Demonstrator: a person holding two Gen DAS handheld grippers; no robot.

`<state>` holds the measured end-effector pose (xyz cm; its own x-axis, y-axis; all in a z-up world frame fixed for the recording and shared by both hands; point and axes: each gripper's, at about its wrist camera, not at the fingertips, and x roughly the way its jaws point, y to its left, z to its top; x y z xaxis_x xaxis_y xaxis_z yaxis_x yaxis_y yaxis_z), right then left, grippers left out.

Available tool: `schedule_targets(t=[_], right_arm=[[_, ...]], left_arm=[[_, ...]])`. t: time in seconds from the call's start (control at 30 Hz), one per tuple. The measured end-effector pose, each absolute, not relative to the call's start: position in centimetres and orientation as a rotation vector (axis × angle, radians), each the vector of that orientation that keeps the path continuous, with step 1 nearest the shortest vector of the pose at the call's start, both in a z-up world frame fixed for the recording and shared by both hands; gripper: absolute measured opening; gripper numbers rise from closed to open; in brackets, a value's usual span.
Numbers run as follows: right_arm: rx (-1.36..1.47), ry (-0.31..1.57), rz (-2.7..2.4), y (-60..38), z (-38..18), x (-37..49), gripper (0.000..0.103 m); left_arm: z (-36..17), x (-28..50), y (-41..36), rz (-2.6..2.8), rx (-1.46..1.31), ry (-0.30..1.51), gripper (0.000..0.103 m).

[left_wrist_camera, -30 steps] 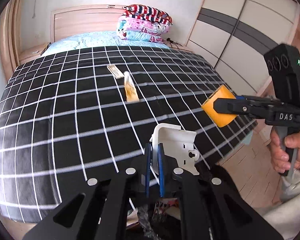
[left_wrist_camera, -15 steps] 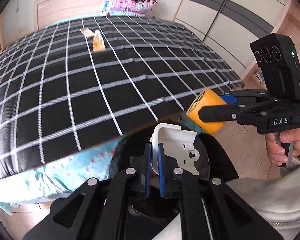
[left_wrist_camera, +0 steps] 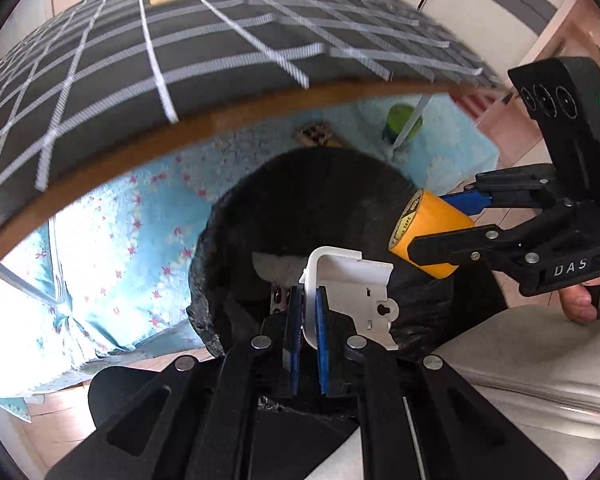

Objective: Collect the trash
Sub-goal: 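Lift the white box and tape roll with both tools and carry them over the bin, then open the left tool to drop the box while the right tool drops the tape roll into the bin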

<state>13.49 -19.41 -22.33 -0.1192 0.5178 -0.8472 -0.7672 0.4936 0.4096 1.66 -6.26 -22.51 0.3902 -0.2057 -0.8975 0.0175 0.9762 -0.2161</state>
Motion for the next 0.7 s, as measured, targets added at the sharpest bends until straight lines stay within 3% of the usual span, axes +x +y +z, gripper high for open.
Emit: schedule_targets(t=[0.7], right_arm=[[-0.296,1.348,1.038,-18.6,-26.6,14.2,0.047]], left_arm=[[-25.4,3.2,-7.6,-0.139,-0.126,1.236,0.008]])
